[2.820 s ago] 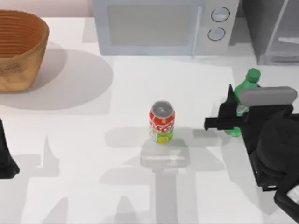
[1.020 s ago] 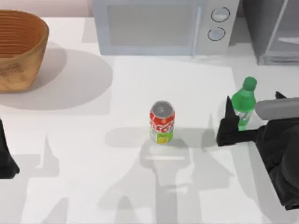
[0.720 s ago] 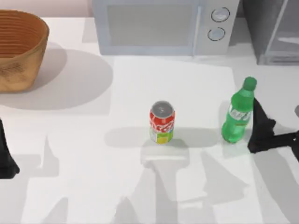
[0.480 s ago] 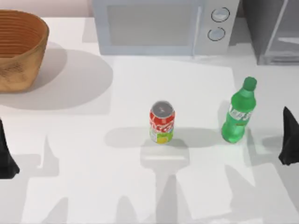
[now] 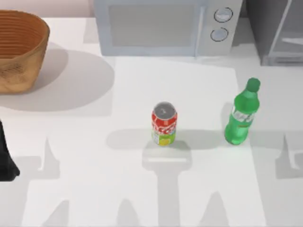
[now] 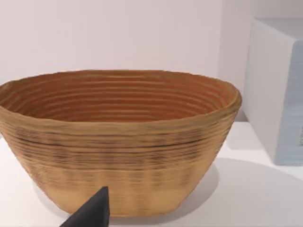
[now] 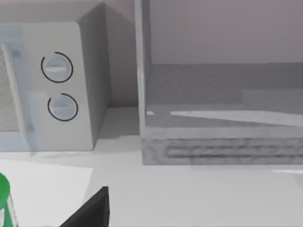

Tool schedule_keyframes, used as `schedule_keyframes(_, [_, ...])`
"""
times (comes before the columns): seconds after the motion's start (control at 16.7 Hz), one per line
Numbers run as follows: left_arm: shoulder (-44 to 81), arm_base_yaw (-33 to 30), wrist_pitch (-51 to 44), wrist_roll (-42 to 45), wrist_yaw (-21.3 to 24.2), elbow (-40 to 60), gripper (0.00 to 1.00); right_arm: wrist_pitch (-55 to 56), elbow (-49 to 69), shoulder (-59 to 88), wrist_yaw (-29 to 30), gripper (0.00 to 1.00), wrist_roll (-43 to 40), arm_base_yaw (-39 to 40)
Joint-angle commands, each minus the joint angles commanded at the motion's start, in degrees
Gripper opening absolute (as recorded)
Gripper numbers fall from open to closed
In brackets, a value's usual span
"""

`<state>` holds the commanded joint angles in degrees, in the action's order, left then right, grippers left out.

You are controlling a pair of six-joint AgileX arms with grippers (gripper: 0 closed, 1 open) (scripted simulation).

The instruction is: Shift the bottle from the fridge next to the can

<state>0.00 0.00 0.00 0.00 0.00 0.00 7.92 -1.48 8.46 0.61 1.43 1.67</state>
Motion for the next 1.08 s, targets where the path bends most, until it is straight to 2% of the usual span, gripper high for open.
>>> schedule_keyframes(0.24, [0.00, 0.00, 0.00, 0.00, 0.00, 0.00, 1.00, -7.48, 1.33, -7.96, -0.55, 1.00, -1.33, -1.62])
schedule_keyframes(0.72, [0.00, 0.00, 0.00, 0.00, 0.00, 0.00, 1.00, -9.76, 2.72, -9.88, -0.44, 1.00, -1.42, -1.64])
schedule_keyframes(0.9, [0.00, 0.00, 0.00, 0.00, 0.00, 0.00, 1.00, -17.13, 6.84, -14.84, -0.30, 1.00, -1.53, -1.82])
schedule_keyframes(1.08, [0.00, 0.00, 0.00, 0.00, 0.00, 0.00, 1.00, -29.40, 12.46, -21.73, -0.32, 1.00, -1.61, -1.86])
